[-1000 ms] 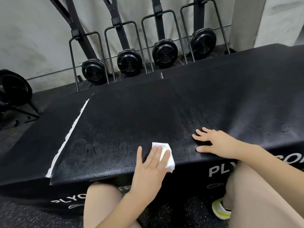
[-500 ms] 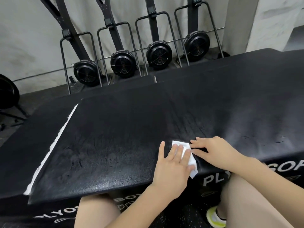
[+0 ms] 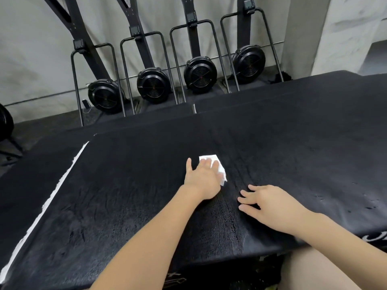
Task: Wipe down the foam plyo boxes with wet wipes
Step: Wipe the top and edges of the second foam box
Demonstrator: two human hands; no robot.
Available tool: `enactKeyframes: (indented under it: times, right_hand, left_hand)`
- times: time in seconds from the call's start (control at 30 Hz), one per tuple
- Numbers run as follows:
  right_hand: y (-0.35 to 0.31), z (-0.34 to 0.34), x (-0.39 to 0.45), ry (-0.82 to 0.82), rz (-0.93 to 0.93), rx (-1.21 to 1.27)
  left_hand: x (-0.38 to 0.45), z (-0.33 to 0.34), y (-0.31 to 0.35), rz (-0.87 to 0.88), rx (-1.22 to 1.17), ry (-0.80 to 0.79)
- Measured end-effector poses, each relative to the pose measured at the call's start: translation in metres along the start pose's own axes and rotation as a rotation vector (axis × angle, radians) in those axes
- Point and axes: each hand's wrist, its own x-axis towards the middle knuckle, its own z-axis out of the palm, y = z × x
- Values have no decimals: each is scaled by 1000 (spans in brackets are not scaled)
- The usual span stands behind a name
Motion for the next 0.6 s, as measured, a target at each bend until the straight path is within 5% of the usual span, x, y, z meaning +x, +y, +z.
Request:
enactKeyframes:
  times: [0.27,0.4,0.6]
  right_hand:
    - [9,-8,8,89,33,-8]
    - [20,-25,47,157,0,2]
    - [39,-37,121,35,19,-14]
  left_hand:
    - [-65,16,13,191,16,141]
    - [-80,16,13,200,-10,51]
    - [-22,-3,-6,147,-84,-52]
